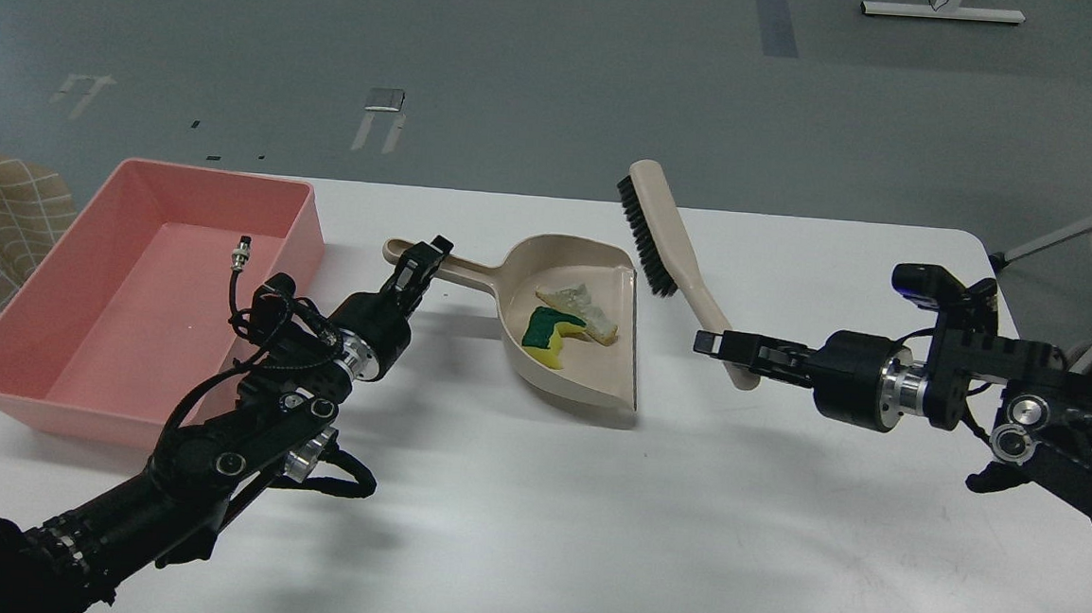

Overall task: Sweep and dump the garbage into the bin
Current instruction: 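Sweep the sponge and white piece into the dustpan with the brush, then lift the dustpan with the left gripper and tip it over the pink bin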

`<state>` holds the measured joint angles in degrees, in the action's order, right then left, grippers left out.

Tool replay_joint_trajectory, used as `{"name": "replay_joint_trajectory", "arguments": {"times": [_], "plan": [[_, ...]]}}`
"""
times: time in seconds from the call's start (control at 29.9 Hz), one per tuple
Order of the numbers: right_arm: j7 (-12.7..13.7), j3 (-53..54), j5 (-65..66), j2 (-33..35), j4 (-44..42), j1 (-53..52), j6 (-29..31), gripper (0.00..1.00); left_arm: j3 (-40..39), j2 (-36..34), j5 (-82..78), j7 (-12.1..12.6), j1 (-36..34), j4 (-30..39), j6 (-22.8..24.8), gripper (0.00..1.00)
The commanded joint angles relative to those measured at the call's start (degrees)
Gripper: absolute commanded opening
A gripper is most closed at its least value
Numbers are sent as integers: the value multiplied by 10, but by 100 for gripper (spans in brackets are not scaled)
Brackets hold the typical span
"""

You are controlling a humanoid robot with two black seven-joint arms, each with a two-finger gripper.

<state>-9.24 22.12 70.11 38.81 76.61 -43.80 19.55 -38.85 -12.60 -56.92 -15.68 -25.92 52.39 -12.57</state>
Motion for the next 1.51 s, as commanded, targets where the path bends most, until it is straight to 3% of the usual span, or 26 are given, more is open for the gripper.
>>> {"name": "replay_joint_trajectory", "arguments": {"times": [0.0, 0.23, 0.44, 0.57, 0.64, 0.67, 0.8, 0.94, 1.07, 1.14, 1.24, 1.41, 1.47], "plan": [[-2, 12, -4, 47, -7, 1, -1, 0, -6, 4, 48, -14, 5, 0, -4, 0], [-17, 12, -21, 141, -7, 63, -2, 0, -47, -12, 102, -15, -1, 7, -3, 0], [-31, 12, -21, 158, -6, 115, -7, 0, -85, -95, 140, -8, -2, 99, -4, 0], [-31, 12, -21, 154, -4, 117, -14, 0, -122, -188, 154, -5, 7, 164, 1, 0], [-31, 12, -21, 151, -3, 117, -14, 0, -133, -272, 174, -4, 25, 205, 6, 0], [-31, 12, -21, 151, -3, 117, -14, 0, -133, -272, 174, -4, 25, 205, 6, 0], [-31, 11, -21, 142, -1, 118, -14, 0, -133, -410, 184, -9, 51, 237, 28, 0], [-31, 10, -21, 137, 2, 122, -14, 0, -134, -485, 187, -19, 74, 237, 41, 0], [-31, 9, -21, 129, 3, 123, -14, 0, -133, -566, 242, -58, 94, 230, 60, 0], [-31, 9, -21, 127, 3, 123, -14, 0, -132, -581, 261, -65, 96, 224, 67, 0], [-31, 11, -21, 126, 4, 124, -14, 0, -132, -597, 270, -75, 107, 182, 71, 0], [-31, 11, -21, 127, 5, 124, -14, 0, -106, -595, 260, -123, 122, 74, 71, 0], [-31, 11, -21, 127, 5, 125, -14, 0, -64, -591, 255, -123, 126, 10, 70, 0]]}}
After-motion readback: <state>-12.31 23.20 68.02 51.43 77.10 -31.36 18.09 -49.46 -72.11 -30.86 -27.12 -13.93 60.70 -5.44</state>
